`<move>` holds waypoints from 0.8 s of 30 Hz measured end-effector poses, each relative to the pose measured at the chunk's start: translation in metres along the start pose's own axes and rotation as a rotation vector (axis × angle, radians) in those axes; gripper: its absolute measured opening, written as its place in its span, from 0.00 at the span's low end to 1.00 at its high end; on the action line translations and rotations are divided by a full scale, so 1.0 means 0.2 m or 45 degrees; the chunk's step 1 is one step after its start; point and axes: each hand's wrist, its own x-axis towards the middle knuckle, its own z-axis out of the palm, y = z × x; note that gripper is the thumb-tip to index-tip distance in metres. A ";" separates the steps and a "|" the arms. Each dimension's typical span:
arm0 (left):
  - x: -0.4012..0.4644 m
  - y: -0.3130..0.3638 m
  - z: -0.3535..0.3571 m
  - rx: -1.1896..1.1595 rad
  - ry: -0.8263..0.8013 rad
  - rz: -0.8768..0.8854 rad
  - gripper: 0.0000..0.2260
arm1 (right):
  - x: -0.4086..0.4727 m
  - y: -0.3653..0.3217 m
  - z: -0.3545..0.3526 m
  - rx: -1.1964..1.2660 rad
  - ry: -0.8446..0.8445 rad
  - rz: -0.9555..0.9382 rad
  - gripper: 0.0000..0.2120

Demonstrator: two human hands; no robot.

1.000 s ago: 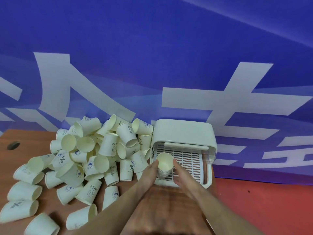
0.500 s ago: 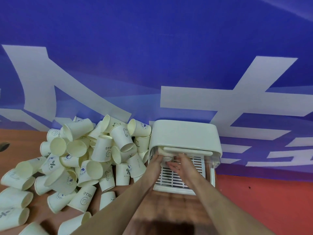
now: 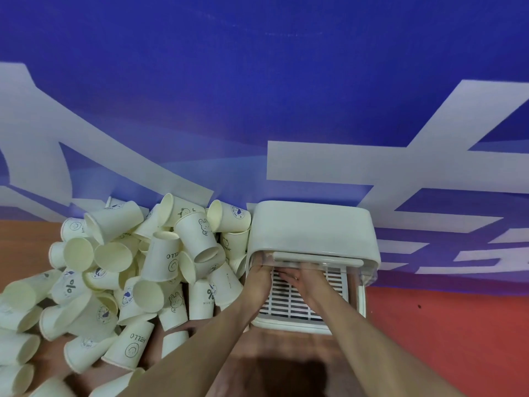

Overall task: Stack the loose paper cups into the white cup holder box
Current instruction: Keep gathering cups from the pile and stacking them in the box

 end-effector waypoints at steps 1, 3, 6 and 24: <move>0.00 0.00 0.00 0.006 0.002 -0.004 0.12 | 0.00 0.00 0.00 0.003 0.010 0.001 0.12; -0.03 0.03 0.00 0.011 -0.001 0.007 0.11 | -0.01 0.01 0.00 0.005 0.018 -0.005 0.13; -0.07 0.05 -0.02 0.085 -0.050 -0.038 0.11 | -0.04 0.00 0.01 0.021 0.028 -0.015 0.15; -0.47 0.06 -0.54 0.920 0.084 0.269 0.09 | -0.39 0.09 0.12 -0.708 0.262 0.017 0.06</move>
